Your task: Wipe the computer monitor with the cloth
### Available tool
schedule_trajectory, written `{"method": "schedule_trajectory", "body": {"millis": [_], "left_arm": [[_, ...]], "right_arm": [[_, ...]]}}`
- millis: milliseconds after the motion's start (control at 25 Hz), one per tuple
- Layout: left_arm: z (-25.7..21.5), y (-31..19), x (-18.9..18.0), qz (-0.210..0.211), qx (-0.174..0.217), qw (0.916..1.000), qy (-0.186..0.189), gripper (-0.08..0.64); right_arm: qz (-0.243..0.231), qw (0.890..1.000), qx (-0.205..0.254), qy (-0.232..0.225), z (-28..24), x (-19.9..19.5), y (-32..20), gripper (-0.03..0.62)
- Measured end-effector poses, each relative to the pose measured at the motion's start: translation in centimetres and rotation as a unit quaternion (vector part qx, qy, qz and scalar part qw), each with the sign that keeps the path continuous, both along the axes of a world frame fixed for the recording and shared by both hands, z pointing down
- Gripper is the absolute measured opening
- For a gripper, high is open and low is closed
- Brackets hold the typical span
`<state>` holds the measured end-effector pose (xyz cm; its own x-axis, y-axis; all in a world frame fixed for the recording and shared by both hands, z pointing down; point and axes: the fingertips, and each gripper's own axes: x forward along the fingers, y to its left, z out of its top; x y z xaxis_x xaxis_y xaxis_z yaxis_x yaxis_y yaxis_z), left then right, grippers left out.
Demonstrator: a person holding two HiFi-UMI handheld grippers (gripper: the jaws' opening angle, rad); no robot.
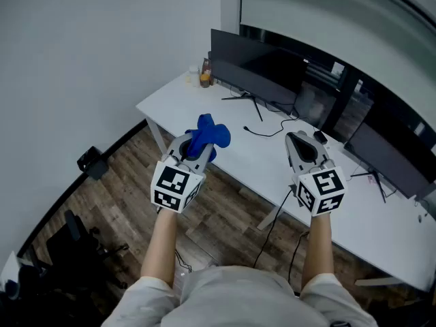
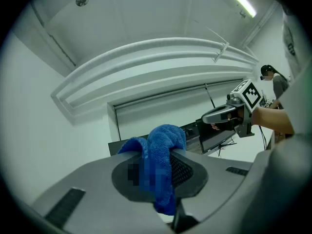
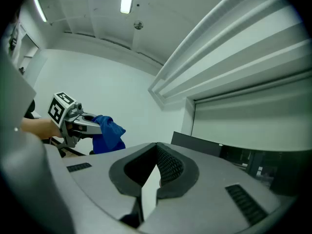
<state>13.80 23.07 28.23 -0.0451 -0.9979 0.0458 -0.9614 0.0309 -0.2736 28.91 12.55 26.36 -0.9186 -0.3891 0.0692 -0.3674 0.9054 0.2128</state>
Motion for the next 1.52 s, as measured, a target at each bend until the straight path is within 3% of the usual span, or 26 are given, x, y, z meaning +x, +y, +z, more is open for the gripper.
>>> {"method": "schedule_trajectory", "body": {"millis": [760, 1000, 1240, 1520], "left_arm": [[2.7, 4.5, -5.8, 0.0, -0.013, 0.9998, 0.016, 0.057], [3.8, 4.4, -8.1, 0.0, -0.016, 0.9997, 0.019, 0.057], [5.2, 0.9, -11.2, -0.003, -0.024, 0.9995, 0.021, 0.057], [6.1, -7.8, -17.2, -0.014, -0.032, 0.9994, 0.008, 0.057]], "right_arm": [[0.018, 0.998, -0.042, -0.04, 0.9, -4.0, 3.4, 0.014], [-0.005, 0.998, -0.062, -0.029, 2.2, -6.7, 3.8, 0.014], [-0.012, 0.998, -0.055, -0.015, 3.2, -10.0, 0.3, 0.014], [-0.012, 0.998, -0.052, -0.037, 3.9, -15.4, -9.2, 0.014]]}}
